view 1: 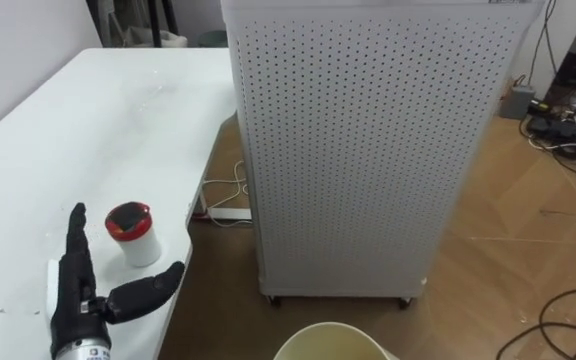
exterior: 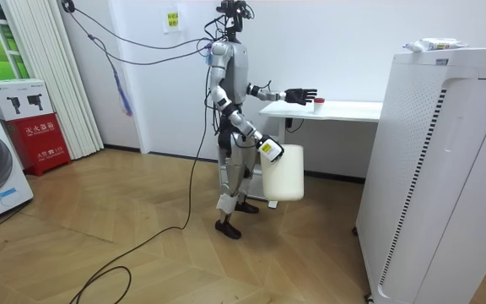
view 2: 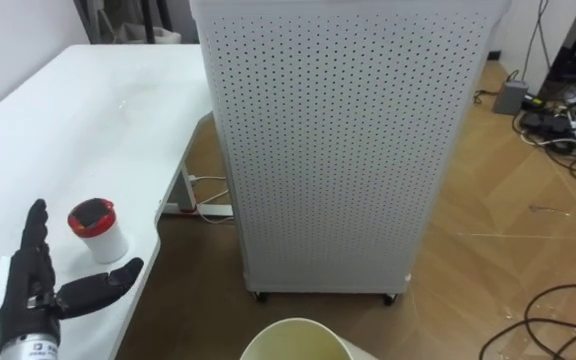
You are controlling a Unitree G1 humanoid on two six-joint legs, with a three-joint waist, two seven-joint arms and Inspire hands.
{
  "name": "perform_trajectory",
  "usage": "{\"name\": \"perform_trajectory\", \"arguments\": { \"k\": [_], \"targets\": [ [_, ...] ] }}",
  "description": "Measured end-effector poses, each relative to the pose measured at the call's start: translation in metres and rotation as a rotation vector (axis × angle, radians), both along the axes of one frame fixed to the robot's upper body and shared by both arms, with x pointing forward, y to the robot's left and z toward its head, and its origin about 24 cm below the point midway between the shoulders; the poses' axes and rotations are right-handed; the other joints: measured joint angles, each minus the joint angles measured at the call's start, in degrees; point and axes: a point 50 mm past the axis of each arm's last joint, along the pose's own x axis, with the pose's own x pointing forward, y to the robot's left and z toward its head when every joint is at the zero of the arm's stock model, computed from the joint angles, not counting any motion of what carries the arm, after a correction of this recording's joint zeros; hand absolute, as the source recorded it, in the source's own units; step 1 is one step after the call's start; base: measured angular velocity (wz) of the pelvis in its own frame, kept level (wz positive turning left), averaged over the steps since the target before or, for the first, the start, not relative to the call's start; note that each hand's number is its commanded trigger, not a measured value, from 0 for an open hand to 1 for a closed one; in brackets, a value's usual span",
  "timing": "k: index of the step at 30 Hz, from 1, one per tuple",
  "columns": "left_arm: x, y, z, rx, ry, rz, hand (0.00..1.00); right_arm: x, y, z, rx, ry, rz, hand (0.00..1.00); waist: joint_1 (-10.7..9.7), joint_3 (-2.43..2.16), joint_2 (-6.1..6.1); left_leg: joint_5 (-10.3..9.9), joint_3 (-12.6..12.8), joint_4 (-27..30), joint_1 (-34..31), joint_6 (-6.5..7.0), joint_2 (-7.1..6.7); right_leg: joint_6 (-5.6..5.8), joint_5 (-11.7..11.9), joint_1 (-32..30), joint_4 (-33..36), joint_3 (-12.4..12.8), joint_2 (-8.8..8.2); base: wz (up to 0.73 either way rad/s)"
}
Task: Pick garbage
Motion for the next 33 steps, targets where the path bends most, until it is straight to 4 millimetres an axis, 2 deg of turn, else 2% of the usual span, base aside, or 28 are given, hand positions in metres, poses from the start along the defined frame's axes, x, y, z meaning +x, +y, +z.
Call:
{"name": "perform_trajectory", "arguments": {
  "k": [9, 21, 33],
  "targets": [
    [-0.002, 0.004, -0.004, -0.045, 0.017, 0.042, 0.00, -0.007, 0.000, -0.002, 0.003, 0.015, -0.005, 1.00, 0.19, 0.01, 0.86, -0.11, 0.00, 0.05, -0.05, 0.19, -0.17, 0.14, -0.08, 0.05, -0.13, -0.03, -0.17, 0.01],
    [0.001, 0.006, -0.004, -0.059, 0.021, 0.063, 0.00, -0.008, -0.002, -0.002, -0.011, 0.015, -0.023, 1.00, 0.14, 0.19, 0.39, -0.11, 0.02, -0.08, -0.03, 0.19, -0.22, 0.18, -0.10, 0.04, -0.19, -0.06, -0.20, 0.00],
    [0.018, 0.002, 0.008, -0.059, -0.023, 0.064, 0.00, -0.008, -0.001, -0.003, -0.006, 0.029, -0.020, 1.00, -0.23, 0.17, 0.13, -0.11, 0.01, -0.12, -0.01, 0.19, -0.43, 0.37, -0.01, 0.27, -0.94, 0.20, -0.19, 0.00]
  ]
}}
